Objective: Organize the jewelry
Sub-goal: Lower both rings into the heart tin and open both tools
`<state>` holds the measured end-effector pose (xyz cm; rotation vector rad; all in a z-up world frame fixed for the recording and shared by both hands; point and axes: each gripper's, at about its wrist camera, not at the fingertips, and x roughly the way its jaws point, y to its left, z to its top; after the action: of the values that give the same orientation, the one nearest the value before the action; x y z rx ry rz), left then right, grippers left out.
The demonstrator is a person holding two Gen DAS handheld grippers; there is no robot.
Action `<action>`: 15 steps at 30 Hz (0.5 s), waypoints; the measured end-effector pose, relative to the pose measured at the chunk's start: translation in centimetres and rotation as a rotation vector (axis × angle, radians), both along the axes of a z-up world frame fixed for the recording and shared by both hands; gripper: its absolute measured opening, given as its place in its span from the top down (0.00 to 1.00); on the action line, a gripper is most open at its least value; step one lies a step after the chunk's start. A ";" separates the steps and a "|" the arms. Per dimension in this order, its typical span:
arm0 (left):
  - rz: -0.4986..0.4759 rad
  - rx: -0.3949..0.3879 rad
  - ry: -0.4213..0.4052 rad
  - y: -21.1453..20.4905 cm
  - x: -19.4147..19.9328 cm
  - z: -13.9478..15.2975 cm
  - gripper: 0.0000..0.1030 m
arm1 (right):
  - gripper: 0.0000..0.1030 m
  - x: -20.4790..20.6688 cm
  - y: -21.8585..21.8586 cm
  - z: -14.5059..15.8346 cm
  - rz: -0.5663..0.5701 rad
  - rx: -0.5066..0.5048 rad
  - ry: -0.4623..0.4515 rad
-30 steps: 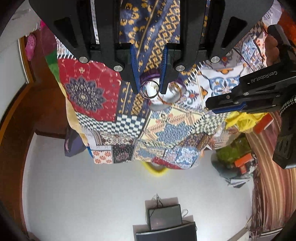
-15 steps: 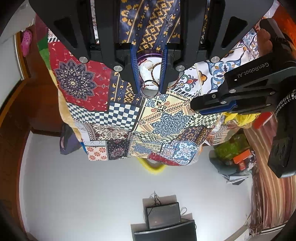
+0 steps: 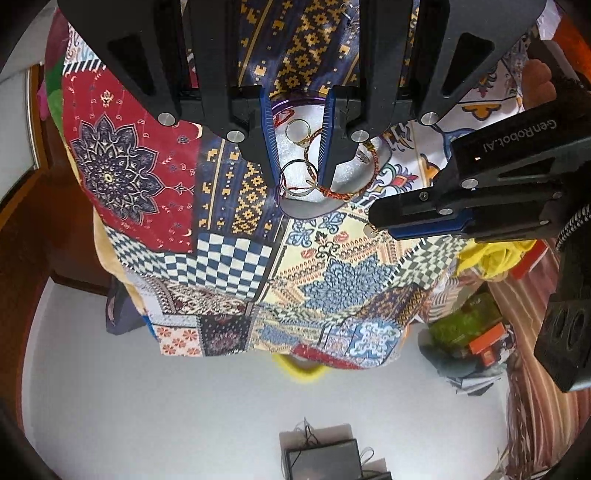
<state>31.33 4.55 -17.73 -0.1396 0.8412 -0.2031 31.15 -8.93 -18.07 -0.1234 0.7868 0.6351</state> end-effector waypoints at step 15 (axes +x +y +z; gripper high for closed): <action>-0.047 -0.032 0.047 -0.1 1.2 -1.6 0.83 | 0.81 0.5 0.8 -1.3 0.031 -0.039 0.041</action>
<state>32.52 4.46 -19.28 -0.1549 0.8887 -0.2587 31.62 -8.09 -19.41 -0.1592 0.8385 0.6532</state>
